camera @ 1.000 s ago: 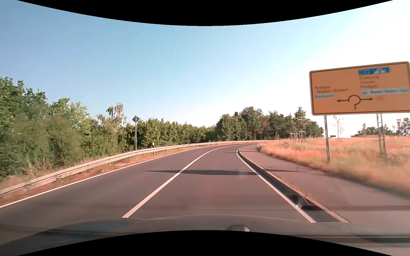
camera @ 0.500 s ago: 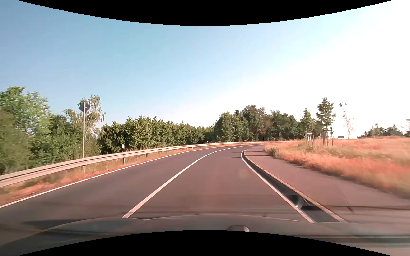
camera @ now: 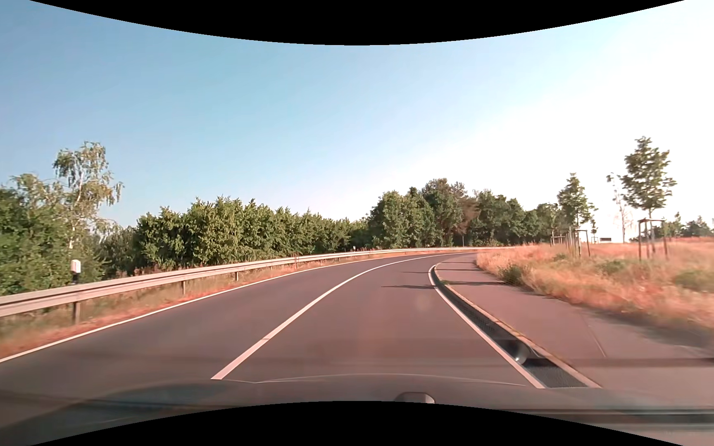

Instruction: Follow the waypoints while adhering to traffic rules and regulations

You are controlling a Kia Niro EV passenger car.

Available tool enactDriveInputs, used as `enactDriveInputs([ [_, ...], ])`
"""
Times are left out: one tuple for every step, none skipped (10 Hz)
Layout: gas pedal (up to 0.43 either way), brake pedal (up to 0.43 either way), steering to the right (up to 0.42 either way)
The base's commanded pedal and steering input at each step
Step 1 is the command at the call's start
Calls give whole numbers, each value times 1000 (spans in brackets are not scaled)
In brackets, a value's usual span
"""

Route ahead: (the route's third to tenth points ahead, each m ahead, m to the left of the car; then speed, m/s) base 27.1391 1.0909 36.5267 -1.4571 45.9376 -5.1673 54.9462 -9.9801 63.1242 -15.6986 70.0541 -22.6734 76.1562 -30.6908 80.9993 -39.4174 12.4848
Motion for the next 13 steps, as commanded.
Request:
enactDriveInputs([
  [28,0,12],
  [28,0,15],
  [28,0,18],
  [28,0,19],
  [28,0,21],
  [28,0,23],
  [28,0,25],
  [28,0,27],
  [28,0,30],
  [28,0,33],
  [28,0,35],
  [28,0,39],
  [28,0,42],
])
